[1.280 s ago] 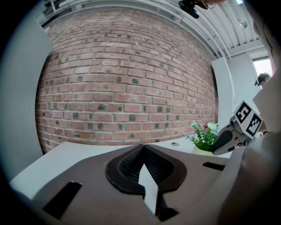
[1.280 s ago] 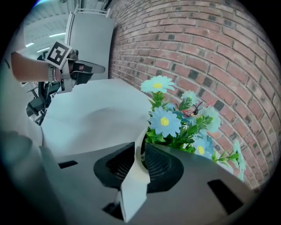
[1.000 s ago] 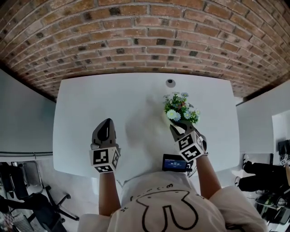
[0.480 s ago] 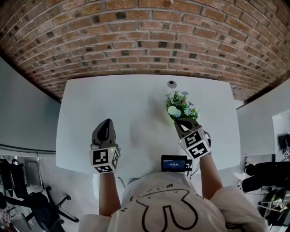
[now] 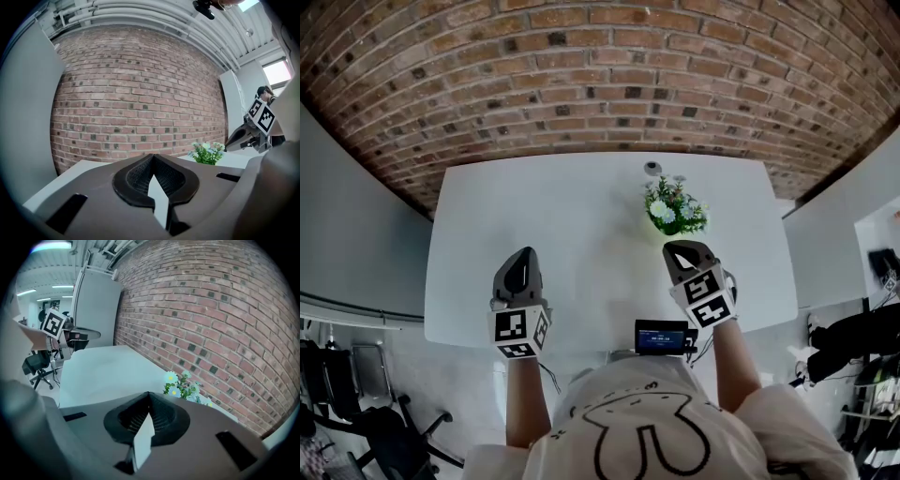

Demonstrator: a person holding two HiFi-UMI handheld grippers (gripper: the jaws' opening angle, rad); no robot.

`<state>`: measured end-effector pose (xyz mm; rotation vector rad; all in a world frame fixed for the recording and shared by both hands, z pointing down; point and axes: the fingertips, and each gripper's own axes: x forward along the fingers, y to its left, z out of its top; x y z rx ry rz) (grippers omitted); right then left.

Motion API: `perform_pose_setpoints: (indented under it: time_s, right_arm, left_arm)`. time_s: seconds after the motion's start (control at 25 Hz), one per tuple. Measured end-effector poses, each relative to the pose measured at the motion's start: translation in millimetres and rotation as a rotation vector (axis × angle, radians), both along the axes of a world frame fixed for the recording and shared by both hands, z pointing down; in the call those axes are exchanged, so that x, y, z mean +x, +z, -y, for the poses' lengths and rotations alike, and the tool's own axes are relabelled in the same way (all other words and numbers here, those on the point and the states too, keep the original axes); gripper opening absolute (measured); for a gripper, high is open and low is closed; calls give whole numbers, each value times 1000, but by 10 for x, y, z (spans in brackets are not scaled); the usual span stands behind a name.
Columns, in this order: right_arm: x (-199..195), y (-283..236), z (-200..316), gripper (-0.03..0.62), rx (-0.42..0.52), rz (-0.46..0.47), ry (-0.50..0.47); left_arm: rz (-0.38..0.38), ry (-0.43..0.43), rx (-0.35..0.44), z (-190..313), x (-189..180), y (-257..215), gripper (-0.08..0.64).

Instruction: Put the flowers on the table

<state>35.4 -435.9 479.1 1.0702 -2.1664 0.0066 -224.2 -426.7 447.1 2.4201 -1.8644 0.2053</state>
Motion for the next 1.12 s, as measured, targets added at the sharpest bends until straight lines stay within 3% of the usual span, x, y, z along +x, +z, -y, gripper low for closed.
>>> perform_pose_setpoints:
  time_s: [0.6, 0.96, 1.12]
  right_arm:
    - [-43, -265, -398, 17, 76, -3, 18]
    - [-54, -421, -688, 17, 146, 40, 102]
    - [-43, -549, -876, 17, 197, 108, 167]
  left_arm:
    - [-2, 30, 52, -359, -26, -207, 12]
    - [10, 77, 92, -559, -69, -366, 12]
    - [4, 98, 100, -720, -107, -395, 12]
